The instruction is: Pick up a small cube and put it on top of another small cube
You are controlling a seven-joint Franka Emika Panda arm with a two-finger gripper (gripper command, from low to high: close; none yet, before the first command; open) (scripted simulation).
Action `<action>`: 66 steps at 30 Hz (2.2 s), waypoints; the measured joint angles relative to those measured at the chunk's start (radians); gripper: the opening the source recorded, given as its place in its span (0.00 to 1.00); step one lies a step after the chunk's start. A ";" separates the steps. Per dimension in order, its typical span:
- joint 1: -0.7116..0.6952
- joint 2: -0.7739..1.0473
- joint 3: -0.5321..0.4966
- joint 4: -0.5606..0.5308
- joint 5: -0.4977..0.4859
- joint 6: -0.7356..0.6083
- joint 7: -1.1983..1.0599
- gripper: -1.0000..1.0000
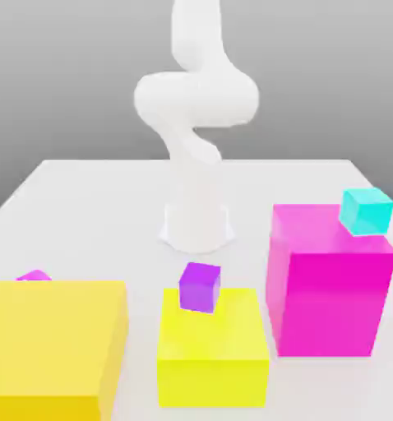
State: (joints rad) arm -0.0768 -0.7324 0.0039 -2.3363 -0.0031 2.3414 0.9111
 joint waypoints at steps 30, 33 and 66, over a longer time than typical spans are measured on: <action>-0.710 0.818 -0.141 -0.417 0.044 0.506 1.235 0.50; -0.736 0.924 -0.105 -0.403 0.097 0.590 1.211 0.50; -0.607 0.877 0.010 0.129 -0.049 0.050 1.251 0.00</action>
State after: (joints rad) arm -0.6840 0.1443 0.0137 -2.2069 -0.0525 2.3914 2.1619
